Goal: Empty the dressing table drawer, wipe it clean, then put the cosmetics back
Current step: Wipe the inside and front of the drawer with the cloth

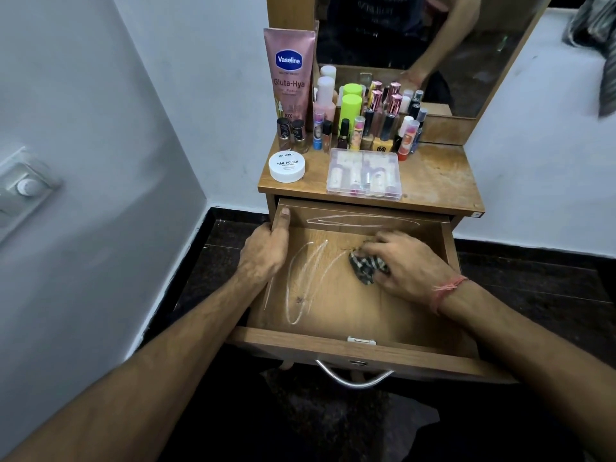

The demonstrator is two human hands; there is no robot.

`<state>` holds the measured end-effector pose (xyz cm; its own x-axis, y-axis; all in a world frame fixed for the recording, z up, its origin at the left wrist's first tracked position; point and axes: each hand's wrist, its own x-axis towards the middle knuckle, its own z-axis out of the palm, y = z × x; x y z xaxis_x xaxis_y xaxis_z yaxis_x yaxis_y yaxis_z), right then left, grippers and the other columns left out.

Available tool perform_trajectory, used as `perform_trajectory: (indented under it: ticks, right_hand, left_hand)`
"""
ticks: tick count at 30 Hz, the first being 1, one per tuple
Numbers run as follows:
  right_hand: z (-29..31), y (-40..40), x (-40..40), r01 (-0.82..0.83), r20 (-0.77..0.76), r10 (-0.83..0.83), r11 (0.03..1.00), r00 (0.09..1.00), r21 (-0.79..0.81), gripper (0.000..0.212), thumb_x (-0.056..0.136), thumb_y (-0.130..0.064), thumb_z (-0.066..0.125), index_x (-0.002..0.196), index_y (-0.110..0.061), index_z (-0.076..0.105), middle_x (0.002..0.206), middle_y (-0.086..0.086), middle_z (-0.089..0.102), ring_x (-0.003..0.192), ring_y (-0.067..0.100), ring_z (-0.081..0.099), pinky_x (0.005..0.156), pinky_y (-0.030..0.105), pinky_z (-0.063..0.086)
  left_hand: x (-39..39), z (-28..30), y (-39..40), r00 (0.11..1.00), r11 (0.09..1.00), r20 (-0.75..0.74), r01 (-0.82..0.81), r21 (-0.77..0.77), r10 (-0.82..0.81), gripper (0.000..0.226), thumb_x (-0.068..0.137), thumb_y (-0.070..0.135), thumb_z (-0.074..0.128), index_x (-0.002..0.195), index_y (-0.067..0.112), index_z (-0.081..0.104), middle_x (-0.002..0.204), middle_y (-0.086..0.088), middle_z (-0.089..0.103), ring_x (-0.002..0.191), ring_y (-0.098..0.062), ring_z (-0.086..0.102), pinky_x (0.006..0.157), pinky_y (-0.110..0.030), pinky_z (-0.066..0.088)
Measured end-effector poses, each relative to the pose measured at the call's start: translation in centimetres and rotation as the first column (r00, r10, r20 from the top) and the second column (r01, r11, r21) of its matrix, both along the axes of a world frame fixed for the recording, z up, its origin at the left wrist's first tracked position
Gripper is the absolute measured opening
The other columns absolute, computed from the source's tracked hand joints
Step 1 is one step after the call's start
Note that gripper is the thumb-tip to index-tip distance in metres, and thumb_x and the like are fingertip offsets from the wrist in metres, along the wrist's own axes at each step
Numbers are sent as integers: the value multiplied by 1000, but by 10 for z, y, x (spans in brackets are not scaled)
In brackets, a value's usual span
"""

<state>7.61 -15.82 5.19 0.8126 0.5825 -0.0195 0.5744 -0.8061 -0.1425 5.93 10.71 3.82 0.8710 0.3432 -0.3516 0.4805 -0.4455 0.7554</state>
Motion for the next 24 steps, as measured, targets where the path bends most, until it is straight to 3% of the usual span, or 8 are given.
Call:
perform_trajectory:
  ticks: [3,6,10,16,20,24]
  right_hand:
    - [-4,27,7,82,13,-83,994,996,68,51,99,-21,70,148,-30,62,147,5,61,138,30,52,119,40,40]
    - [-9,49,6,29,14,-31,994,999,103,56,101,-14,64,153,-33,59,150,-1,61,130,27,52,114,39,43]
    - [-2,33,-3,18,24,-19,1000,1000,19,56,103,-16,62,156,-32,55,157,0,58,142,29,50,119,45,46]
    - [4,46,6,129,33,-128,992,991,-17,50,99,-18,67,148,-30,62,140,2,65,128,29,58,107,44,55]
    - [-4,101,0,81,7,-81,994,997,76,61,97,-6,60,150,-36,58,147,0,56,134,29,47,107,47,54]
    - [-7,107,-10,56,44,-58,997,997,50,69,97,-2,51,157,-36,47,152,2,48,139,29,42,102,51,57]
  left_hand:
    - [0,1,-1,1000,1000,4,-1,-4,1,88,111,76,29,162,10,54,164,-17,57,149,-39,54,124,-51,39]
    - [1,0,1,1000,1000,-12,-8,1,8,87,111,77,29,161,11,55,162,-16,58,148,-39,55,123,-50,40]
    - [1,-3,2,1000,1000,4,-3,2,3,86,111,76,30,159,11,57,160,-16,60,146,-38,57,123,-49,40]
    - [3,-6,2,1000,998,-7,-25,-53,24,85,110,78,30,163,16,54,162,-13,59,148,-36,55,124,-51,38]
    - [5,-9,5,999,998,0,-33,-49,33,83,110,78,32,159,16,59,159,-15,62,145,-36,58,123,-50,41]
    - [4,-11,6,1000,999,16,-16,-45,17,85,109,80,31,156,17,62,156,-15,65,143,-36,60,123,-50,43]
